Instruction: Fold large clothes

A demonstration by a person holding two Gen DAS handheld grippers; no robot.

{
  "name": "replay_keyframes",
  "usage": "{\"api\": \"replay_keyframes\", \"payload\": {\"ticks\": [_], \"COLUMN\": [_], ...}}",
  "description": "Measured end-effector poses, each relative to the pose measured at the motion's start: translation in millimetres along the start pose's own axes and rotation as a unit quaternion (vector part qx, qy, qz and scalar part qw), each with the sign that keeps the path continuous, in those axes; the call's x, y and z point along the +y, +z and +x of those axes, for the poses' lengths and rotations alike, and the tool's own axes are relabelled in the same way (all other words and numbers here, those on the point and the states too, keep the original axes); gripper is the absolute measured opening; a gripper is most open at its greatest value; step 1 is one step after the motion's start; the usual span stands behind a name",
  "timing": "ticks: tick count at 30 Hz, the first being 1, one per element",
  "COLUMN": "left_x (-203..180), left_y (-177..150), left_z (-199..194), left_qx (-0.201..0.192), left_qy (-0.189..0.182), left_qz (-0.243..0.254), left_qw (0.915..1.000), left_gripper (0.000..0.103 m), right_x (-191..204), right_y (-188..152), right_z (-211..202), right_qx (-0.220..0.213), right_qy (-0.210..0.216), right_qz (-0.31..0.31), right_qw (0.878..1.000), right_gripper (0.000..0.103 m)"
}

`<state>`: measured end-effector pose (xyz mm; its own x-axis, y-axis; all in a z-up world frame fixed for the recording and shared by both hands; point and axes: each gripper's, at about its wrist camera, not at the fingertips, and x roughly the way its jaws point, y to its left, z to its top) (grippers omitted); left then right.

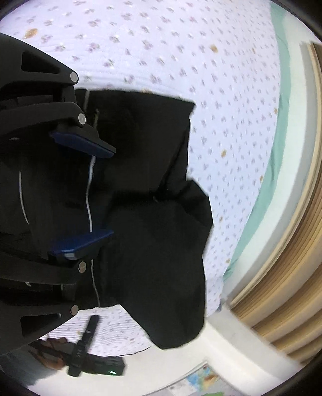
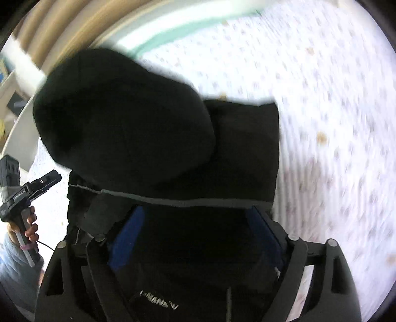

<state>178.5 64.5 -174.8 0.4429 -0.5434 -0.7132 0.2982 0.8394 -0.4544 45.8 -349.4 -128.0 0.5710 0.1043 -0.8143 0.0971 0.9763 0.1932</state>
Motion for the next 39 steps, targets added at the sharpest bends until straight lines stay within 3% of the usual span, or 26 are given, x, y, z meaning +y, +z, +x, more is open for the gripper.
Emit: {"api": "replay_keyframes", "payload": {"ticks": [4, 6, 9, 11, 13, 14, 15, 16, 17, 19, 21, 23, 25, 29, 33, 36, 39], "left_x": [-16, -17, -32, -28, -22, -21, -20, -20, -19, -18, -19, -20, -18, -18, -17, -8, -3], "left_y": [11, 11, 7, 15, 23, 29, 35, 44, 52, 62, 66, 60, 41, -16, -59, -65, -64], "left_z": [37, 55, 66, 79, 95, 100, 101, 102, 101, 97, 88, 75, 59, 29, 42, 51, 56], "left_qx": [0.042, 0.050, 0.049, 0.069, 0.072, 0.056, 0.043, 0.021, -0.002, -0.037, -0.060, -0.067, -0.061, -0.025, 0.028, 0.029, 0.035], "left_qy": [-0.060, -0.042, 0.006, 0.001, 0.000, 0.013, 0.031, 0.055, 0.073, 0.085, 0.093, 0.098, 0.094, 0.080, 0.108, 0.115, 0.124], "left_qz": [-0.020, -0.002, 0.067, 0.064, 0.058, 0.058, 0.058, 0.054, 0.046, 0.034, 0.037, 0.053, 0.062, 0.073, 0.090, 0.072, 0.059], "left_qw": [0.9971, 0.9979, 0.9965, 0.9956, 0.9958, 0.9966, 0.9969, 0.9968, 0.9962, 0.9951, 0.9932, 0.9915, 0.9918, 0.9938, 0.9897, 0.9903, 0.9899], "left_gripper": [0.064, 0.064, 0.064, 0.064, 0.064, 0.054, 0.038, 0.031, 0.021, 0.016, 0.014, 0.014, 0.014, 0.014, 0.014, 0.015, 0.025], "right_x": [15, 17, 23, 24, 29, 32, 37, 42, 49, 55, 62, 66, 79, 65, 47, 38, 43], "right_y": [52, 69, 83, 90, 99, 103, 107, 110, 111, 113, 109, 96, 72, 18, -18, -31, -34], "right_z": [20, 41, 69, 80, 89, 90, 89, 86, 83, 72, 62, 56, 60, 51, 53, 63, 60], "right_qx": [-0.017, 0.002, 0.035, 0.043, 0.037, 0.027, 0.005, -0.024, -0.052, -0.101, -0.126, -0.123, -0.101, -0.055, -0.019, 0.005, 0.006], "right_qy": [0.013, -0.008, -0.015, 0.004, 0.034, 0.025, 0.004, -0.026, -0.051, -0.062, -0.061, -0.056, -0.045, -0.013, -0.024, -0.008, -0.026], "right_qz": [-0.027, -0.059, -0.106, -0.108, -0.101, -0.102, -0.109, -0.121, -0.129, -0.136, -0.146, -0.162, -0.170, -0.139, -0.093, -0.052, -0.068], "right_qw": [0.999, 0.998, 0.994, 0.993, 0.994, 0.994, 0.994, 0.992, 0.989, 0.984, 0.979, 0.978, 0.979, 0.989, 0.995, 0.999, 0.997], "right_gripper": [0.097, 0.097, 0.097, 0.097, 0.085, 0.081, 0.062, 0.038, 0.031, 0.026, 0.024, 0.024, 0.023, 0.022, 0.022, 0.021, 0.022]}}
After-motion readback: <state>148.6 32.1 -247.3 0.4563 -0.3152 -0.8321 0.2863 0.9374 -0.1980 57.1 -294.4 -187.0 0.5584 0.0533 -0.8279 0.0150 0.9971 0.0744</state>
